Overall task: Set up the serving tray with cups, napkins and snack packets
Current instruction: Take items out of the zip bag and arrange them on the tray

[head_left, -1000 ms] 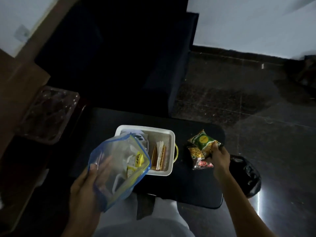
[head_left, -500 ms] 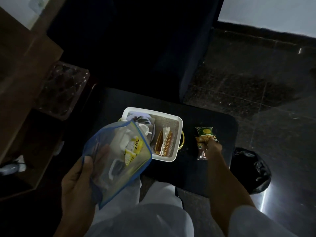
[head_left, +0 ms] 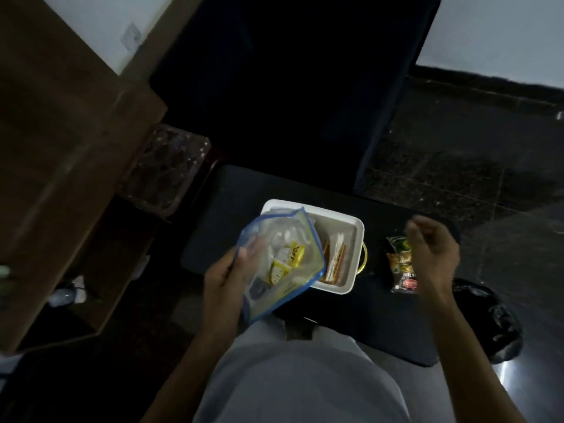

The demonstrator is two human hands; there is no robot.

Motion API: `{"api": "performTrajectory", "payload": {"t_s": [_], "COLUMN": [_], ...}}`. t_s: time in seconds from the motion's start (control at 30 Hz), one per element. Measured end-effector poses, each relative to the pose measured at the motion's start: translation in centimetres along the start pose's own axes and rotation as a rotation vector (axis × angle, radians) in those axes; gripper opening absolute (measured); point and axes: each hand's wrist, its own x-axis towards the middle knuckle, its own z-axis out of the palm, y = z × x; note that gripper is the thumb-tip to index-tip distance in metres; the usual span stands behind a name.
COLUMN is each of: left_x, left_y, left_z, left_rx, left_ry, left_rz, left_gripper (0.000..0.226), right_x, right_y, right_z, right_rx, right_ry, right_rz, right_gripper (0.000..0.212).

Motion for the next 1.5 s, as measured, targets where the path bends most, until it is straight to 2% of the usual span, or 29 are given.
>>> {"api": "performTrajectory", "payload": {"t_s": [0.1,0.17,0.23,0.27,0.33,0.43,0.53,0.63,0.7,0.87,1.07,1.13,1.23,1.3,1.43,1.5], "left_x": [0.4,1.2,2.1,2.6,3.6,4.8,5.9,7.2,7.9,8.9,9.9,10.3,11.1,11.5,12.1,12.7], "left_y": [0.8,1.1,1.4,1.6,2.0,2.8,3.6,4.1,4.2,4.0,3.2,3.0,2.7,2.8,3.0,2.7], "left_z": [-0.3,-1.1,-2.1,-2.7,-3.9,-5.3,-6.6,-8.3,-9.4,-11.8,-13.6,-14.1,-15.0,-15.5,-16.2,-16.5], "left_rx": [-0.022,-0.046,-0.038,-0.017,0.029,0.032,0.016,0.013,-0.013,-0.093,-0.033,-0.024,-0.045,-0.094,-0.136,-0.126], "left_ry": [-0.138,-0.172,-0.208,-0.238,-0.288,-0.338,-0.354,-0.375,-0.390,-0.423,-0.423,-0.426,-0.429,-0.427,-0.451,-0.459], "left_rz": [-0.020,-0.009,0.016,0.033,0.075,0.107,0.117,0.152,0.141,0.102,0.122,0.095,0.061,0.048,0.014,-0.028], "left_gripper": [0.027,0.029,0.029,0.029,0.029,0.030,0.030,0.036,0.039,0.035,0.030,0.030,0.030,0.029,0.030,0.030], "right_x": [-5.3,-8.6,-9.6,-9.7,-9.5,-9.0,-9.0,-9.8,-10.6,-12.3,-13.5,-14.3,-15.7,-16.4,-17.2,-17.1], "right_y": [-5.1,-7.6,-8.0,-7.8,-7.2,-6.5,-5.1,-4.0,-3.3,-2.5,-6.9,-8.8,-12.3,-14.8,-18.9,-20.0], "right_z": [2.6,5.8,9.9,12.2,16.1,19.9,22.0,23.2,23.6,25.5,27.4,27.5,26.7,25.3,20.2,17.5], "right_rx": [-0.059,-0.213,-0.639,-0.890,-1.251,-1.568,-1.844,-1.951,-1.921,-1.716,-1.681,-1.666,-1.638,-1.557,-1.237,-1.054], "right_ry": [-0.377,-0.718,-1.028,-1.109,-1.107,-1.090,-1.055,-1.159,-1.170,-1.071,-1.016,-0.994,-0.954,-0.918,-0.820,-0.745], "right_rz": [-0.512,-0.731,-0.865,-0.894,-0.902,-0.989,-1.049,-0.893,-0.906,-1.000,-1.144,-1.178,-1.356,-1.408,-1.338,-1.226], "right_gripper": [0.013,0.017,0.027,0.033,0.032,0.030,0.050,0.073,0.065,0.041,0.027,0.026,0.030,0.034,0.041,0.048]}}
